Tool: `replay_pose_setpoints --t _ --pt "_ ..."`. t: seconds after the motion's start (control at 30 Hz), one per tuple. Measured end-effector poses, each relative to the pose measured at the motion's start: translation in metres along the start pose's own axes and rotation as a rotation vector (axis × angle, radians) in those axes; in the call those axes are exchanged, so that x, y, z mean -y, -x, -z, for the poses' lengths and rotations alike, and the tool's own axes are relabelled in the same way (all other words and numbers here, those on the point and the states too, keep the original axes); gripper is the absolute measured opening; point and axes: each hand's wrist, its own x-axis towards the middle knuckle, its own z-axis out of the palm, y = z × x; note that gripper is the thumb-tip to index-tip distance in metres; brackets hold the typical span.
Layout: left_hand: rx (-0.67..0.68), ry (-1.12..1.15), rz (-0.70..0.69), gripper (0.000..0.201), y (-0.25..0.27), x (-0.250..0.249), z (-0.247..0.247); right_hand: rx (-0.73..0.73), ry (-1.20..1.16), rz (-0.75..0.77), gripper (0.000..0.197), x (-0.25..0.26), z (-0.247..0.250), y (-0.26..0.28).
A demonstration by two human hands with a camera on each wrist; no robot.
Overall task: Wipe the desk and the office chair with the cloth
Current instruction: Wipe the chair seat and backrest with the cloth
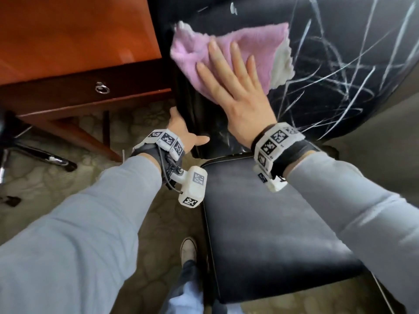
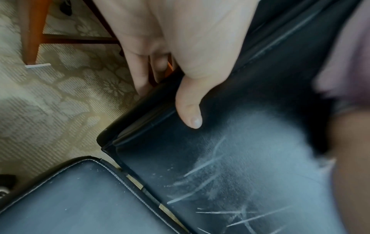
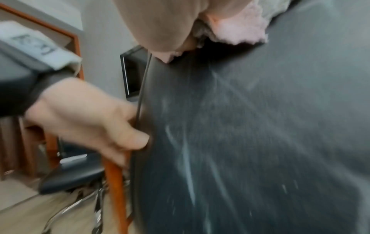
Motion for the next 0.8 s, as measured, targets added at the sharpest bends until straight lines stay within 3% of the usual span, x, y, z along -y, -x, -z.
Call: replay_pose_setpoints --t 0.2,0.27,0.37,0.43,0.5,0.57,0.67,0.73,0.8 --pt "0.035 0.083 -0.010 0.106 0.001 0.007 0.003 0.265 0.072 0.131 0.072 0.011 -0.037 0.068" --pt "0.001 0.072 -0.037 0.100 0.003 0.006 0.002 0.212 0.080 0.132 0.075 0.005 -0.021 0.047" --pt "-0.011 0.074 -0.047 0.095 0.003 0.003 0.001 -0.036 0.012 -0.080 0.081 -0.002 0.010 -0.003" --pt "0.005 0.073 -0.044 0.096 0.005 0.001 0.002 -0.095 -0.007 -0.163 0.083 0.004 0.010 -0.012" --pt "-0.009 0.091 -0.050 0.094 0.004 0.002 0.002 -0.034 -0.012 -0.151 0.088 0.016 -0.012 0.012" --pt "-0.013 0.111 -0.069 0.094 0.006 0.006 0.001 0.132 -0.003 -0.127 0.091 0.026 -0.038 0.052" --pt "-0.002 0.131 -0.081 0.097 0.007 0.009 -0.001 0.301 0.009 -0.114 0.088 0.028 -0.042 0.080" --pt "0.000 0.129 -0.083 0.095 0.007 0.006 0.000 0.263 0.029 -0.095 0.082 0.017 -0.025 0.063" --pt "0.002 0.106 -0.074 0.095 0.007 0.003 0.003 0.121 0.020 -0.150 0.082 -0.003 -0.002 0.032"
